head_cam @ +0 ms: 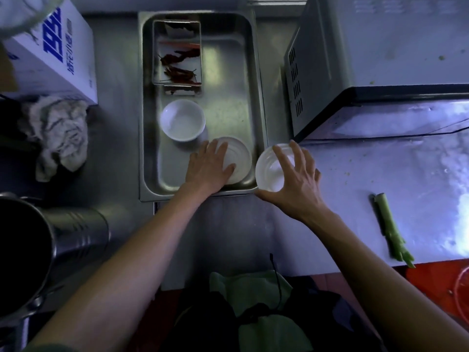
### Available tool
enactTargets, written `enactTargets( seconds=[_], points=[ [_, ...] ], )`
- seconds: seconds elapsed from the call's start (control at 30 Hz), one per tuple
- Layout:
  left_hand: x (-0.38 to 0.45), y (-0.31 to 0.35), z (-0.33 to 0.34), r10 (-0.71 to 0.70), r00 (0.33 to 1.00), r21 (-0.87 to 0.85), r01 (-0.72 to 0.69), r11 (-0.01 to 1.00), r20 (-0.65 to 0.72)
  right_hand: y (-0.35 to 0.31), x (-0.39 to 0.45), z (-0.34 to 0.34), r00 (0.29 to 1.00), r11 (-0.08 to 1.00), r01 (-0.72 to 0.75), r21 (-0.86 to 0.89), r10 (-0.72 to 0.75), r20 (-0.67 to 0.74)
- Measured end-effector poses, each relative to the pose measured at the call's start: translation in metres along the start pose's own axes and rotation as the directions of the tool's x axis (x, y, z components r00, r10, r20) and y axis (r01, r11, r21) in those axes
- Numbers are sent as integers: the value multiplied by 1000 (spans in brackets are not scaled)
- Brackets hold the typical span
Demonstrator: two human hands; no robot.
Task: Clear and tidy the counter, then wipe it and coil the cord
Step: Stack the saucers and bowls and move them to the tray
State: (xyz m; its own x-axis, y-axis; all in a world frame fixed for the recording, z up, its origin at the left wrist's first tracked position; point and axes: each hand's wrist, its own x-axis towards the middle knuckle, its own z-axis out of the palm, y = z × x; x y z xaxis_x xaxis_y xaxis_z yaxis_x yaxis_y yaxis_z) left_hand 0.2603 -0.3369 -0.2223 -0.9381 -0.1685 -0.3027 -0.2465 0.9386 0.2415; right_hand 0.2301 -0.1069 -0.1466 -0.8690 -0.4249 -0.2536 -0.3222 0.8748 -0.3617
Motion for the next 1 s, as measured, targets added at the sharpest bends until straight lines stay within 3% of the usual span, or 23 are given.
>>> enactTargets(
  seconds=[0.3,0.63,1.0],
  points=[
    [-47,-51,-34,-156,981,-190,133,973,-113,-75,70,29,981,979,190,-73,-186,64],
    [-69,-81,-42,-195,972,-296,148,944,-134,-88,99,88,960,983,107,-146,-64,272],
    [-66,-79,-32,-171,979,-324,126,938,-114,-89,105,98,962,978,109,-176,-59,268]
  ],
)
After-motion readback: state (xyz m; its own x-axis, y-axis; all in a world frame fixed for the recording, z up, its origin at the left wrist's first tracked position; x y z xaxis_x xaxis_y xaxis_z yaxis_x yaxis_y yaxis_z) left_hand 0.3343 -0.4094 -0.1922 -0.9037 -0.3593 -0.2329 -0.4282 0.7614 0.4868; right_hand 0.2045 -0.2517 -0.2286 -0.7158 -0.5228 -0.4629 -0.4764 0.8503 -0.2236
